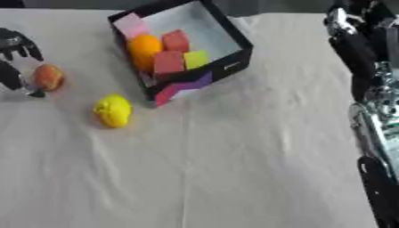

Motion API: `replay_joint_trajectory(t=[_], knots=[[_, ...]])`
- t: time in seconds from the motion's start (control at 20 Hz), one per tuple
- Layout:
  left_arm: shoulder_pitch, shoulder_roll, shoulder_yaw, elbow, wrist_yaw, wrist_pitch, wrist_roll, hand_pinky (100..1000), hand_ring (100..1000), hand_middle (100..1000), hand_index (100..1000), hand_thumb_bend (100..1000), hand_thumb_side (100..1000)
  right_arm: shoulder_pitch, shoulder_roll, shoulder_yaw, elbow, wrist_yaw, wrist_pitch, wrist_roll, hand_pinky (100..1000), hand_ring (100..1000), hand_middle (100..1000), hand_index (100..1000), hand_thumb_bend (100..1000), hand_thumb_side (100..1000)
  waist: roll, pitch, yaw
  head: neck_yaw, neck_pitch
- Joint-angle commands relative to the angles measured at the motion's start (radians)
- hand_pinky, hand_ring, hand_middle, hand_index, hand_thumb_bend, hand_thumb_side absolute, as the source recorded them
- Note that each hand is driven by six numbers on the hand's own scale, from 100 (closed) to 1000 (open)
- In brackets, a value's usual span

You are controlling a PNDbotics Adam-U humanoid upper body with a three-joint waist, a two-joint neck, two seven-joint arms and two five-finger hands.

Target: Pick up objects on the table and place them in the box.

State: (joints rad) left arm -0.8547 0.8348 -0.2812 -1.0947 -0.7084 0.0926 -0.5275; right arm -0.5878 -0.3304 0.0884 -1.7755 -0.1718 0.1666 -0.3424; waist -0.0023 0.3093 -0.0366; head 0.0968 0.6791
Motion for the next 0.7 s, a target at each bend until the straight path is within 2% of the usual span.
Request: replay_joint_trajectory(t=[0.05,0.35,0.7], knots=[[-0.027,0.011,0.015,0.010,-0.008,0.007,0.040,695,775,719,738,608,283,-0.010,-0.008,0.000,-0.020,0.005,0.000,0.003,784,705,674,797,100,366,0.003,-0.016,-0.001,0.003,-0.005],[-0.040,-0.015,0.016,0.044,-0.001,0.021,0.069,693,775,719,736,594,304,-0.014,-0.006,0.002,-0.020,0.006,0.000,0.006,784,705,674,797,100,367,0.004,-0.013,-0.003,0.007,-0.006],[-0.053,-0.036,0.015,0.076,-0.038,0.012,0.042,672,760,703,678,519,233,-0.013,-0.006,0.000,-0.021,0.004,-0.001,0.004,784,706,674,797,100,371,0.003,-0.013,-0.004,0.010,-0.003]])
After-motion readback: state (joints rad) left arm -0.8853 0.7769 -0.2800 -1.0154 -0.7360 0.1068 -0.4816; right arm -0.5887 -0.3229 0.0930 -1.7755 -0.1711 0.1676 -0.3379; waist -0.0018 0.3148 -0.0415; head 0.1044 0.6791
